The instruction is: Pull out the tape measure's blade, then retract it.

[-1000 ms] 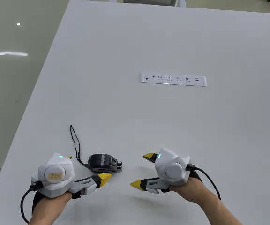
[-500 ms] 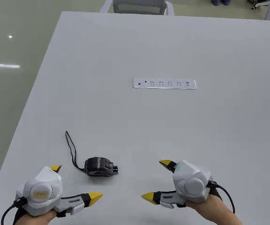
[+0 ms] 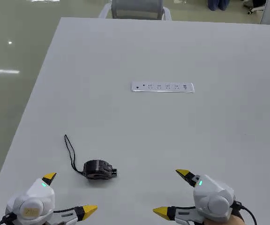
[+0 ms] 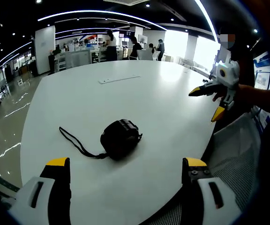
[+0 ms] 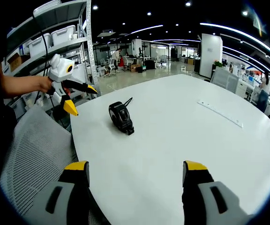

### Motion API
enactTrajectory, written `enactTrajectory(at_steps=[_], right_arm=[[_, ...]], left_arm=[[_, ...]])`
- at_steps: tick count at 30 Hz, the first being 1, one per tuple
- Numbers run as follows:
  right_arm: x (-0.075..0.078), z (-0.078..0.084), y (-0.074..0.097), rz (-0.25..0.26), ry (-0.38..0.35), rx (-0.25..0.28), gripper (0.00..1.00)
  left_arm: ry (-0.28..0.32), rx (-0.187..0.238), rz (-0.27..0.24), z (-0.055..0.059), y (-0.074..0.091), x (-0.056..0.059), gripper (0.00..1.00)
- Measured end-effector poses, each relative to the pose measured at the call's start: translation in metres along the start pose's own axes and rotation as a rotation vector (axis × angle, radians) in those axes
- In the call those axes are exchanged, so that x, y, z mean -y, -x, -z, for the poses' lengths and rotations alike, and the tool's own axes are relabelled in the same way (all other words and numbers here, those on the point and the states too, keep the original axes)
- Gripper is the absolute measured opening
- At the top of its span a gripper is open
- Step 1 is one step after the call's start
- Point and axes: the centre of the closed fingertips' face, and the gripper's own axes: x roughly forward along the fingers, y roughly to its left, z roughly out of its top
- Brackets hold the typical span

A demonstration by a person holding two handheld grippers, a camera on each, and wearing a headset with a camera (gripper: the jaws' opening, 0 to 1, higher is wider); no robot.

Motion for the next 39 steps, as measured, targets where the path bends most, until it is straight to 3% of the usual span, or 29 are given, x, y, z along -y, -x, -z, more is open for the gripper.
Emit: enactTrajectory(at_steps=[10,19,29,39], right_arm=[[0.001,0.001,0.021,0.030,-0.001,0.023,0.86],[0.000,0.000,0.025,0.029,0.003,0.041,0.90],[0.004,0.002,0.032,0.042,-0.009,0.046,0.91],[0.003,0.002,0.033,0.036,-0.019,0.045,0.91]], left_arm=[[0.006,0.022,-0.012,0.001,0.009,0.005,0.99],[0.022,0.000,-0.026,0.008,0.017,0.002,0.99],[0.059,0.019,-0.029,0.006,0.019,-0.002,0.99],[0.053,0.036,-0.042,0.004,0.020,-0.004,0.99]])
